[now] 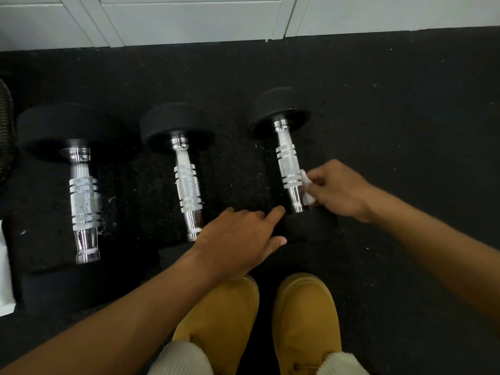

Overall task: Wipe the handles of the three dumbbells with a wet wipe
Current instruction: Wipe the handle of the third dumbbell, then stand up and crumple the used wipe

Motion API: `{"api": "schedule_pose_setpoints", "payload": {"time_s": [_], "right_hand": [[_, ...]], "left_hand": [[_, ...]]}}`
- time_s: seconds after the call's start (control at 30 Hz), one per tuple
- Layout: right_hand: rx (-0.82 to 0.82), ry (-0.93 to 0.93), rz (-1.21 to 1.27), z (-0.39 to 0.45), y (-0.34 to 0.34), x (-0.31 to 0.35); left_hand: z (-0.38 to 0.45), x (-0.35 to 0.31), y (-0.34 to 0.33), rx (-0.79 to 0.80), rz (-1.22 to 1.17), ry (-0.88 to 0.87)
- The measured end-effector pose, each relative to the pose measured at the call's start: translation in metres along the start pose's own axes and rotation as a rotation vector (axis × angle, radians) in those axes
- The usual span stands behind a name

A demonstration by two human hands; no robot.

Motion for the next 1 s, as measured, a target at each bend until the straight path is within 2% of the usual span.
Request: {"api": "schedule_pose_setpoints", "payload": {"time_s": [0.03, 0.07, 0.17, 0.23, 0.3, 0.4, 0.5, 0.57, 0.7, 0.77, 0.9, 1.0], "right_hand": [[-0.111, 0.040, -0.087, -0.008, -0.004, 0.001], [-0.216, 0.066, -0.066, -0.014, -0.008, 0.004], [-0.512, 0.187, 0.124, -0.021, -0.017, 0.013], [-0.649, 0.350, 0.034, -0.010, -0.017, 0.019], [-0.709, 0.450, -0.057, 0.012, -0.015, 0.024], [-0.724, 0.489, -0.092, 0.039, -0.008, 0.030], [-0.625, 0.592, -0.156, 0.036, -0.012, 0.029], [-0.468, 0.642, -0.208, 0.022, -0.013, 0.022], [-0.009, 0.464, -0.199, -0.006, 0.001, 0.005], [0.137, 0.341, -0.191, -0.006, 0.010, 0.002], [0.253, 0.239, -0.178, -0.005, 0.025, 0.008], [0.106, 0.249, -0.036, -0.028, 0.045, 0.017]], "left_hand": [[0.000, 0.000, 0.000, -0.001, 0.001, 0.000], [0.000, 0.000, 0.000, 0.000, 0.001, 0.000], [0.000, 0.000, -0.001, 0.002, 0.008, 0.001], [-0.001, 0.000, -0.001, 0.009, 0.019, 0.005], [-0.001, 0.000, -0.001, 0.014, 0.025, 0.009], [0.000, -0.001, -0.001, 0.017, 0.022, 0.008], [0.000, 0.000, -0.001, 0.021, 0.018, 0.005], [0.000, 0.000, -0.001, 0.017, 0.021, 0.006], [0.000, 0.000, -0.002, 0.010, 0.040, 0.001], [0.000, -0.001, -0.002, 0.011, 0.041, -0.003], [-0.002, -0.001, 0.004, 0.082, 0.012, 0.034], [-0.006, -0.002, 0.024, 0.138, 0.001, 0.106]]}}
Point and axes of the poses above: each hand's wrist, its own z-axis towards the middle knuckle, its own y-axis out of the back of the hand, x = y × z, the point moved 1 cm from there along z, towards the middle knuckle, and after that the axes turned 3 degrees about -x, right-handed, at the moved point
